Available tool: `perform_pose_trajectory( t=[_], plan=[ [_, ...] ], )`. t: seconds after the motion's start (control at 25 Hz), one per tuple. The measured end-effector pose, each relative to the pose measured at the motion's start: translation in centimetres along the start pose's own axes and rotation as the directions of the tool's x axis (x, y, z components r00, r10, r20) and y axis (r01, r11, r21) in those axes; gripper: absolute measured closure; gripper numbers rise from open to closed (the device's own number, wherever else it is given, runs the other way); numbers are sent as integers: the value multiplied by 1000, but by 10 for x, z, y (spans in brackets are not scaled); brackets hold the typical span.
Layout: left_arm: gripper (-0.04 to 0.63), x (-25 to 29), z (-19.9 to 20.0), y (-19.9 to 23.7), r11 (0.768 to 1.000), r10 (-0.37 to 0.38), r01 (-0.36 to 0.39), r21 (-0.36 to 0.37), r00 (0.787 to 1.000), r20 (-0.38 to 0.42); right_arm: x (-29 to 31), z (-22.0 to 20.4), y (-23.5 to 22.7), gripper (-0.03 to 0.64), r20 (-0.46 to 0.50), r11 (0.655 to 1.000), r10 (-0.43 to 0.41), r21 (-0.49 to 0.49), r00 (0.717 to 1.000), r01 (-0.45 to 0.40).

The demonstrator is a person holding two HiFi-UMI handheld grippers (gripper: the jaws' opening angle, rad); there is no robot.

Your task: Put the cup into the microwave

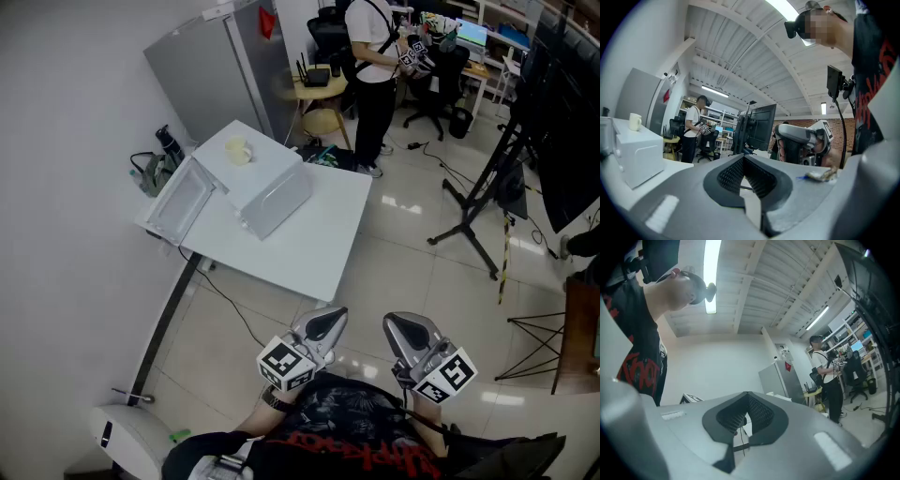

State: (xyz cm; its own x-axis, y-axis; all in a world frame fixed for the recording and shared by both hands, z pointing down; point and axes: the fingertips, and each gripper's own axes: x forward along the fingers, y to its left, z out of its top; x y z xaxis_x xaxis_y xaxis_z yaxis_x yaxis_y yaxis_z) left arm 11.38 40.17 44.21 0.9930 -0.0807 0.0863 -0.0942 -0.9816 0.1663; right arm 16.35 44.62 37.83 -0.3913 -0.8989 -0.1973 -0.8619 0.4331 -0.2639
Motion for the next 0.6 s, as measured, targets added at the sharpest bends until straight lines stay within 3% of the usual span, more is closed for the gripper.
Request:
perform_pose_trajectory(
  t=[0.32, 0.6],
  plan=[
    [594, 22, 8, 40, 991, 133, -134, 13, 991, 28, 27, -7, -24, 615, -22, 994, 105, 24, 994, -104],
    [594, -3, 11, 120, 967, 255, -256, 2, 966, 38, 104, -17, -42, 615, -30, 985, 164, 52, 986, -162]
  ],
)
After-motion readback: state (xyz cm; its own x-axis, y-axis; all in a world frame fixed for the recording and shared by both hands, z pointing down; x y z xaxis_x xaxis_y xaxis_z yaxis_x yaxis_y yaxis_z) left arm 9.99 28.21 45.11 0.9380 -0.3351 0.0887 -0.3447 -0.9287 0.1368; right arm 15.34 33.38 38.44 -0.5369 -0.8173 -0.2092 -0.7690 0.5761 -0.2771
